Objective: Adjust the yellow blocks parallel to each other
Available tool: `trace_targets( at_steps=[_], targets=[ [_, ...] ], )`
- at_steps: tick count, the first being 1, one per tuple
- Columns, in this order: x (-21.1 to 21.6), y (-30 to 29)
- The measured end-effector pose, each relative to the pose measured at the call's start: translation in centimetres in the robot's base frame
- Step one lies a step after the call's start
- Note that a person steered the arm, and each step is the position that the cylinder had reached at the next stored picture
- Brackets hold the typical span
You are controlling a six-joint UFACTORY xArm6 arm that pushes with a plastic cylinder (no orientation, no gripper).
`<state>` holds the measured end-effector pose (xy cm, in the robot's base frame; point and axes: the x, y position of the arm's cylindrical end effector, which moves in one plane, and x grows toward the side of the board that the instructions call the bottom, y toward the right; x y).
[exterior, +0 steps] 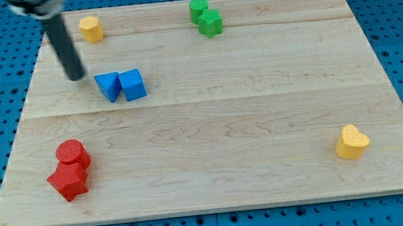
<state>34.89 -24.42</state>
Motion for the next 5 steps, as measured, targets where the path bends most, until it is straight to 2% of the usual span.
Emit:
trace_targets(
  at_steps=[1,2,3,4,5],
  targets=[
    [-5.6,-5.2],
    [-11.3,-2.8],
    [-11.9,6.7],
    [-6.5,11.1],
    [-6.1,17.9]
  ],
)
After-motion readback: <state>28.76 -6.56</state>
